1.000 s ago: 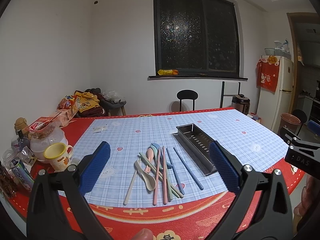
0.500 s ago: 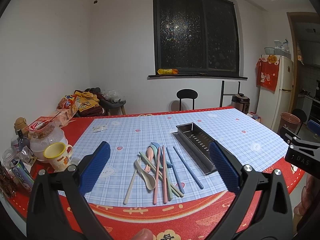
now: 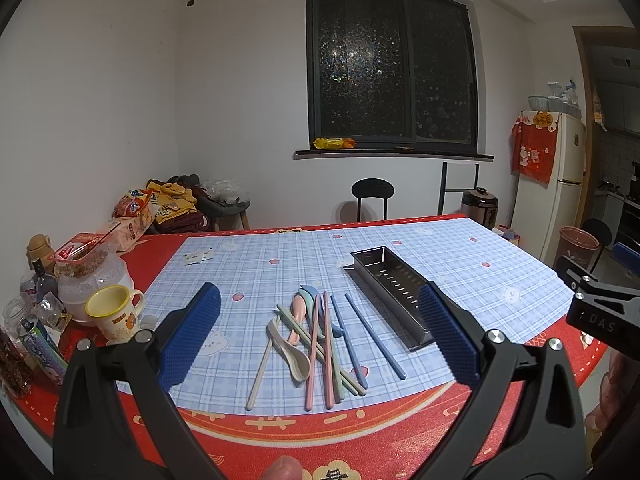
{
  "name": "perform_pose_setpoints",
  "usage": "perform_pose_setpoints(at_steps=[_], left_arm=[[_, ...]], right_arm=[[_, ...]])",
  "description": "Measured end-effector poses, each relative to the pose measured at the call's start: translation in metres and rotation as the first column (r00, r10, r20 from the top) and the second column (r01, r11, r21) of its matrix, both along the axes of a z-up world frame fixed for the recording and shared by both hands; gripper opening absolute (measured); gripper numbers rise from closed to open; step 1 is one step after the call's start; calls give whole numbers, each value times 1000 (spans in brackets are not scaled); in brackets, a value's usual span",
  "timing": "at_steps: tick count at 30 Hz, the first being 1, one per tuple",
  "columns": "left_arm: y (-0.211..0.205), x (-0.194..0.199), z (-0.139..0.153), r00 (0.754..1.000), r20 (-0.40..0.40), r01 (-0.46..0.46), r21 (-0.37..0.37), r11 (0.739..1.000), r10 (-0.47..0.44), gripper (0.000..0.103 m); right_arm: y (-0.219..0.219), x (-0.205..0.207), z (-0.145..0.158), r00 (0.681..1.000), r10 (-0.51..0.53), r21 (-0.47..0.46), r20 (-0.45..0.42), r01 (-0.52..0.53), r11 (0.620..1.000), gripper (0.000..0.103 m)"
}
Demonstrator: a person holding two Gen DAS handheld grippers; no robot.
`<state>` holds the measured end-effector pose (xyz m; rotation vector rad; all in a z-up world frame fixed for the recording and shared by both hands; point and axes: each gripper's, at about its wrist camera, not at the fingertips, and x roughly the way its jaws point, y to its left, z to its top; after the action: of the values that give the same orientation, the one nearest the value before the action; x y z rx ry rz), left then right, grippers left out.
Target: Organize utensils
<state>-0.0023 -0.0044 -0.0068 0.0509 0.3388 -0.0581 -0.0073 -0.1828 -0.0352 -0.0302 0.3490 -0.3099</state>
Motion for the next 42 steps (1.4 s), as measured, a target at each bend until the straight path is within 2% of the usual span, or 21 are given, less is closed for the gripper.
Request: perform_pose_setpoints(at_steps=[3,6,12,19,22,24,28,31,34,37,42], left_arm=[[3,3,1,1000,5,13,-7,1000,-13,98],[9,9,1,999,6,46,-21,999,-46,98],[36,34,-9,993,-65,93,-107,990,-100,98],[73,61,-29,993,-112,14,-111,994,-27,98],[84,73,-41,991,-134,-5,-80,997,-6,98],[91,82,-52,986,-165,6,-79,997,-19,98],[104,101,-73,966,-237,67,-149,987,-102,98],[111,111,-90,955,-285,43,-148,988,-84,98],[117,122,-105,937,-344,8,-138,990,-56,98],[122,130,-116,919,-394,-33,-117,993,-16,98],[131,141,-125,907,-421,-69,-107,992,18,98]], right_arm=[[0,3,-1,1000,13,12,4,-13,1000,98],[-2,11,-4,997,72,52,14,-73,996,98],[11,50,-23,968,244,134,-64,-233,963,97],[37,87,-50,912,405,203,-68,-385,900,97],[41,104,-64,904,423,238,-63,-398,886,97],[45,112,-74,901,429,230,-65,-405,885,97],[62,128,-91,856,488,162,-171,-464,871,97],[74,137,-105,830,503,114,-240,-491,864,98],[78,150,-118,791,538,151,-291,-518,842,98],[84,155,-126,736,603,168,-306,-582,796,98],[90,154,-129,738,595,112,-319,-594,797,97]])
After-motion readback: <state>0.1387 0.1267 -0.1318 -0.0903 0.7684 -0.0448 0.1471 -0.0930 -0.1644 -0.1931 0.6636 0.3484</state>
